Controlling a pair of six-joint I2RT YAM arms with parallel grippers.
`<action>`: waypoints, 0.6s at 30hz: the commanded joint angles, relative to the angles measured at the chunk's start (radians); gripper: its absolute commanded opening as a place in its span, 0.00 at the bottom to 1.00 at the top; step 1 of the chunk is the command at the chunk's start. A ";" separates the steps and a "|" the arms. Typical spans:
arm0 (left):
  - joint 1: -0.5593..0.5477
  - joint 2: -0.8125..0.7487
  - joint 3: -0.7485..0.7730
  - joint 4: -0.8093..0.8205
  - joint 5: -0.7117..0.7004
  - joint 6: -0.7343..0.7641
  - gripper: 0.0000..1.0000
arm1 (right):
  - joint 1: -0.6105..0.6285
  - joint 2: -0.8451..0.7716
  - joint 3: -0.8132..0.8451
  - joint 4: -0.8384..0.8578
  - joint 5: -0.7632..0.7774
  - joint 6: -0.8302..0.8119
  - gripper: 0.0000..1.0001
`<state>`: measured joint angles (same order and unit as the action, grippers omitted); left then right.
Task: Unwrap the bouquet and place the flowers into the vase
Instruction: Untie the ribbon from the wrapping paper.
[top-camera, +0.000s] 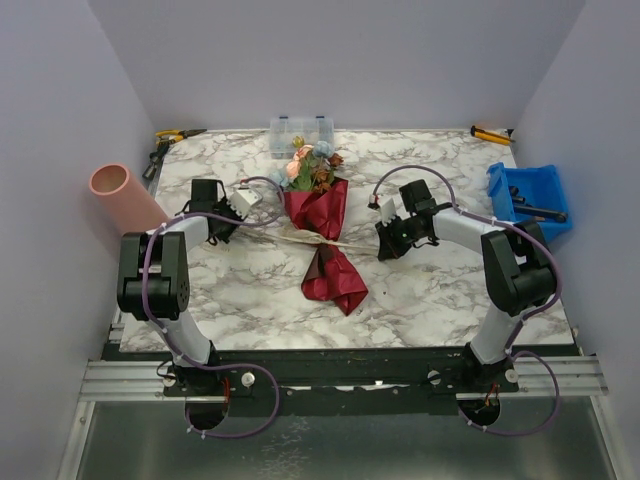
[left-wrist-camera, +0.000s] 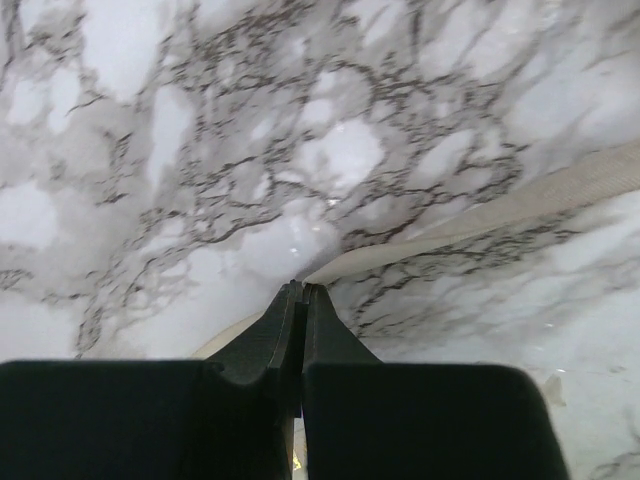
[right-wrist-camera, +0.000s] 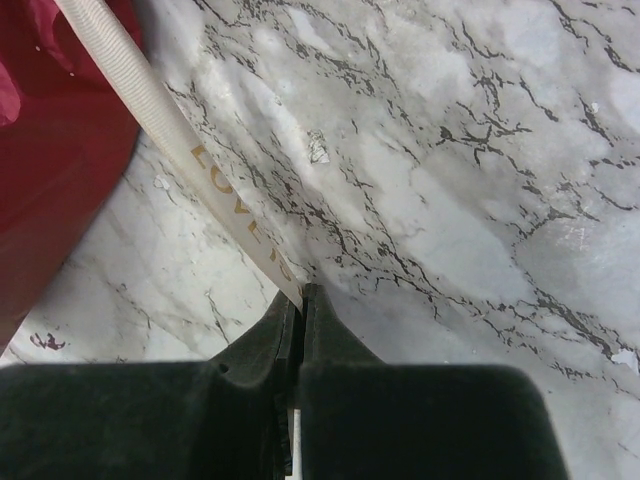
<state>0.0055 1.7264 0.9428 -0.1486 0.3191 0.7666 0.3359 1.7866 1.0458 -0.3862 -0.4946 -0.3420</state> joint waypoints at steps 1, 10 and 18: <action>0.031 0.046 0.003 0.078 -0.152 -0.025 0.00 | -0.013 0.004 0.026 -0.043 0.009 -0.015 0.00; 0.044 0.085 0.024 0.093 -0.188 -0.049 0.00 | -0.065 -0.096 0.007 0.007 -0.015 0.007 0.01; 0.046 0.117 0.036 0.109 -0.230 -0.053 0.00 | -0.105 -0.213 -0.027 0.102 0.049 0.082 0.01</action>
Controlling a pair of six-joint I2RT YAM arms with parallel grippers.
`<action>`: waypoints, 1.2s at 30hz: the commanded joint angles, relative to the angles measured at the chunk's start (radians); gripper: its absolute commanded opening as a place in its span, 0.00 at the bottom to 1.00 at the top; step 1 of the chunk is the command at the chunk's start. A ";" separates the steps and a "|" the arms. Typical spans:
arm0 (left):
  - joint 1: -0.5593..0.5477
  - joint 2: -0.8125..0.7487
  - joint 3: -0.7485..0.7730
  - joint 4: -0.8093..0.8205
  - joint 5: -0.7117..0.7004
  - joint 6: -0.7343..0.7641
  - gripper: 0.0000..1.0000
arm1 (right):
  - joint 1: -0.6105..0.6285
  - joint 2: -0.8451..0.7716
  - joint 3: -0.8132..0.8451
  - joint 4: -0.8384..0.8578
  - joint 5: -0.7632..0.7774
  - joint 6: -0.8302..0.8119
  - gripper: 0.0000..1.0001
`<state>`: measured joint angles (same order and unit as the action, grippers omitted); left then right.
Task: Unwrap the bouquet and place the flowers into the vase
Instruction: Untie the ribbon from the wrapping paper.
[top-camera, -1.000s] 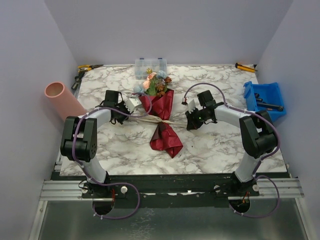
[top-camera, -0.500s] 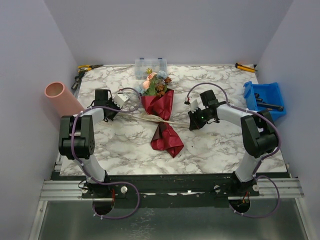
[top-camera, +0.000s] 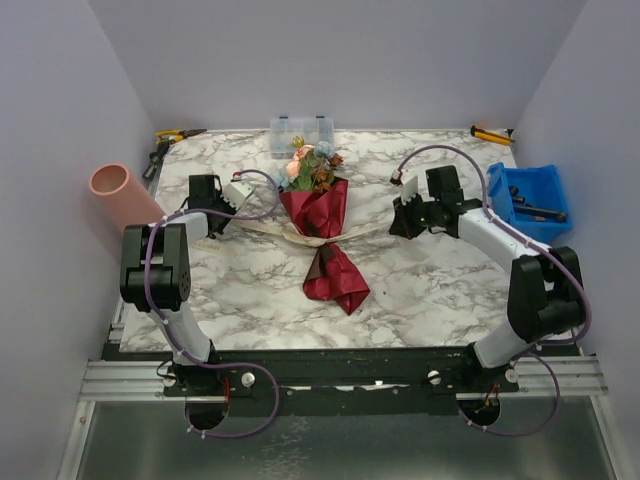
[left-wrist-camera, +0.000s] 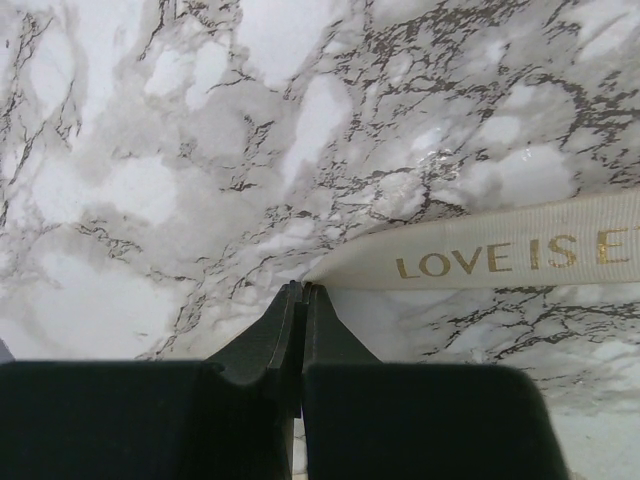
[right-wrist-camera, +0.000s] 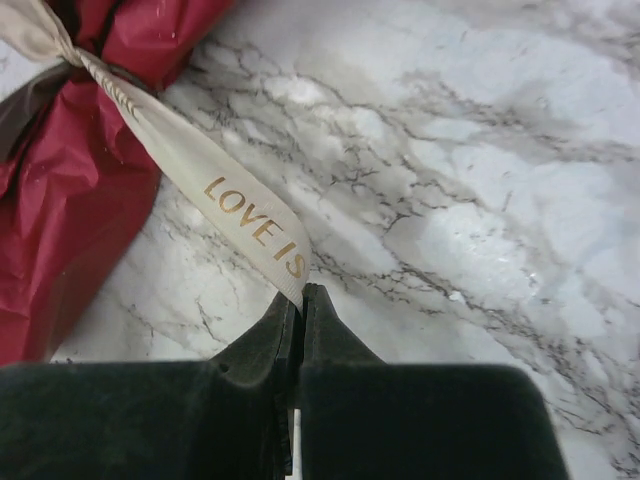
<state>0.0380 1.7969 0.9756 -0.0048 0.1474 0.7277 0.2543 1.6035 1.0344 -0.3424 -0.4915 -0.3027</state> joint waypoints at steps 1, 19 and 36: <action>0.016 0.047 0.003 -0.034 -0.059 -0.014 0.00 | -0.032 -0.030 -0.016 0.064 0.060 0.048 0.01; 0.016 0.067 0.002 -0.023 -0.061 -0.022 0.00 | -0.170 -0.237 -0.105 0.322 0.337 0.229 0.01; 0.016 0.083 0.024 -0.016 -0.072 -0.042 0.00 | -0.380 -0.416 -0.077 0.397 0.373 0.273 0.00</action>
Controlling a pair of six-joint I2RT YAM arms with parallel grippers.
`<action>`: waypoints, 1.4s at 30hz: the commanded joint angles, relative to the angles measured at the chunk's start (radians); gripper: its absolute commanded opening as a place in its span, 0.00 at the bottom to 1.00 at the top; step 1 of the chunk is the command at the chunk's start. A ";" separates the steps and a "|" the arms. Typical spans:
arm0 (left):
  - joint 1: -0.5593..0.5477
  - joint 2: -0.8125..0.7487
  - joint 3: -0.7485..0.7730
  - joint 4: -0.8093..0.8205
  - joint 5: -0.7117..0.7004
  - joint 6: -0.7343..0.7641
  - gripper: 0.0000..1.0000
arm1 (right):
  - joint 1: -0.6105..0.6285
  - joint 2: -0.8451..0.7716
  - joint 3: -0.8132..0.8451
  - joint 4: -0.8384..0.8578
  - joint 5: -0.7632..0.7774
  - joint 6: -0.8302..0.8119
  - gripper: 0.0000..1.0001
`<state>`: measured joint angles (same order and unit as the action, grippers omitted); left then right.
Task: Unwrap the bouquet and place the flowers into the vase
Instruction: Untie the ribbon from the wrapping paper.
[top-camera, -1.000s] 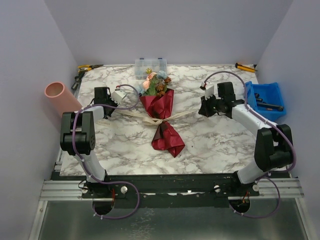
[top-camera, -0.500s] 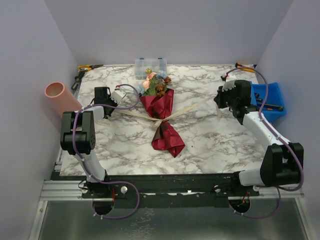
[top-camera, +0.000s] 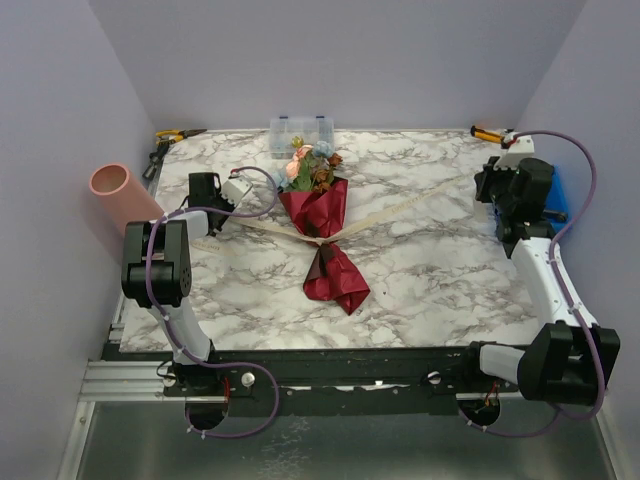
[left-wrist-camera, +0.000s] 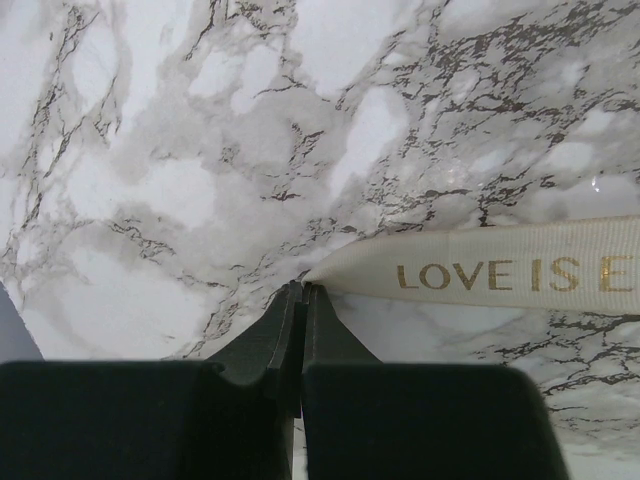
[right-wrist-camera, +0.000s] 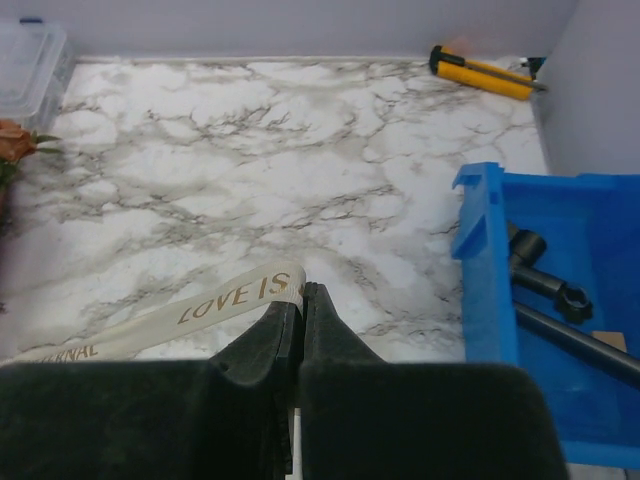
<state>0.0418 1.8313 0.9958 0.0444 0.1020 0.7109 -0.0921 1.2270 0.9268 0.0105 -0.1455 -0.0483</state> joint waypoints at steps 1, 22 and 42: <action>0.012 0.050 0.007 -0.064 -0.028 -0.028 0.00 | -0.044 -0.040 0.036 0.045 0.025 0.023 0.01; 0.018 -0.080 0.060 -0.125 0.084 -0.164 0.00 | -0.146 0.004 0.063 -0.055 -0.162 0.018 0.01; -0.038 -0.225 0.093 -0.384 0.685 -0.388 0.94 | -0.039 0.212 0.202 -0.487 -0.597 -0.214 0.90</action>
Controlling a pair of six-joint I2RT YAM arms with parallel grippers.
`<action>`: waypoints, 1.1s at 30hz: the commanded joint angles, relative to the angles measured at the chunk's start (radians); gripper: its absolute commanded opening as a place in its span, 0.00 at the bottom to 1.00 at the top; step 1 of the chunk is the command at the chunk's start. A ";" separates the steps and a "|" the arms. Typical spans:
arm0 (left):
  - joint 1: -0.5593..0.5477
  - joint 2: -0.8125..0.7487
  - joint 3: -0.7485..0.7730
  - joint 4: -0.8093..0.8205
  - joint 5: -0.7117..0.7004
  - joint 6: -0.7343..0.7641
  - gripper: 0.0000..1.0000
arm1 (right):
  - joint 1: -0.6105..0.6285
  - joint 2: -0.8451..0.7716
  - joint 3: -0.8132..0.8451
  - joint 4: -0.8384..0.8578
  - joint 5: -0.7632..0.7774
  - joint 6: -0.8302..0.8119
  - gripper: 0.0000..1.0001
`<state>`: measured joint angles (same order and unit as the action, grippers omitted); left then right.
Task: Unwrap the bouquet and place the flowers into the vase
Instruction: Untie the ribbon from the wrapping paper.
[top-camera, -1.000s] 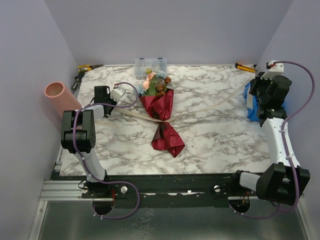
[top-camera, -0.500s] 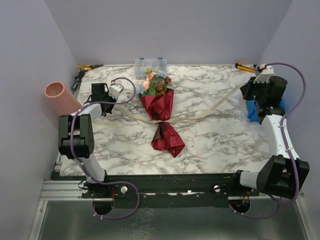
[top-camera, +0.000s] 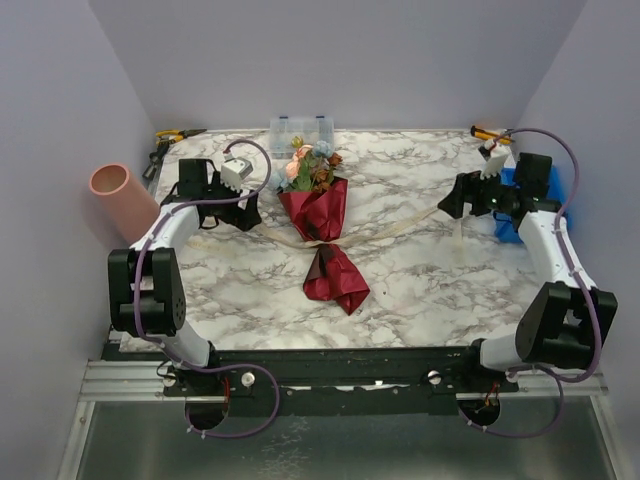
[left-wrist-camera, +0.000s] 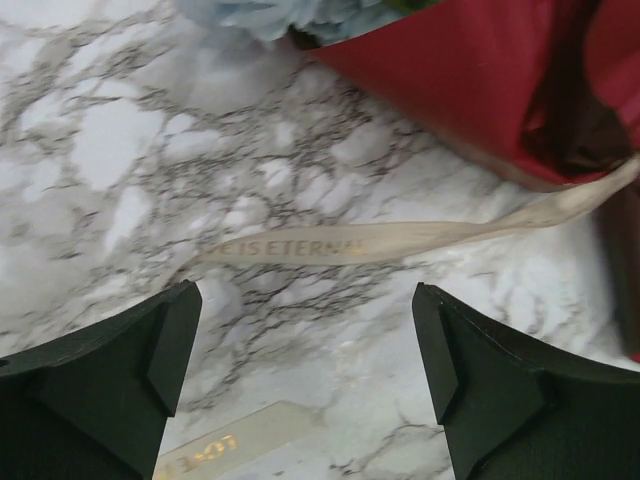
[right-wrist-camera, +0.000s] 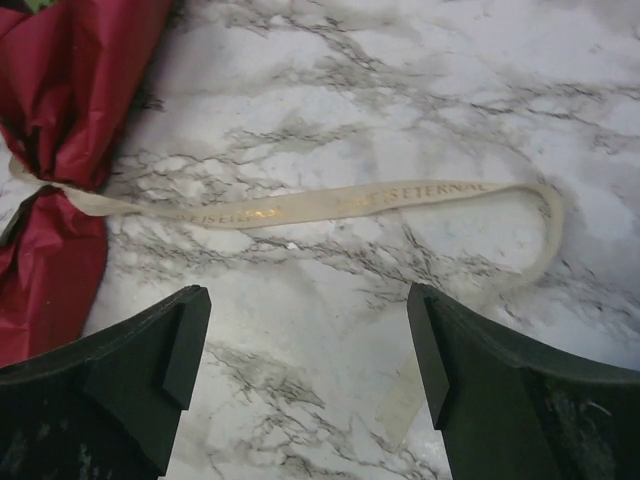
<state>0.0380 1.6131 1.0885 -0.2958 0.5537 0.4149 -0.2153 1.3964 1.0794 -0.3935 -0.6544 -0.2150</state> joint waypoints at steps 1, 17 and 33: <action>-0.051 -0.006 -0.013 -0.041 0.261 -0.084 0.94 | 0.128 0.053 0.055 -0.087 -0.086 -0.054 0.90; -0.333 0.103 -0.058 0.070 0.035 -0.052 0.75 | 0.478 0.518 0.269 -0.058 -0.100 -0.067 0.84; -0.337 0.238 0.043 0.148 0.114 -0.236 0.56 | 0.582 0.607 0.130 0.037 -0.170 -0.051 0.30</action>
<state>-0.2962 1.8168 1.0782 -0.1879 0.6273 0.2291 0.3489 2.0087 1.2758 -0.3935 -0.7841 -0.2703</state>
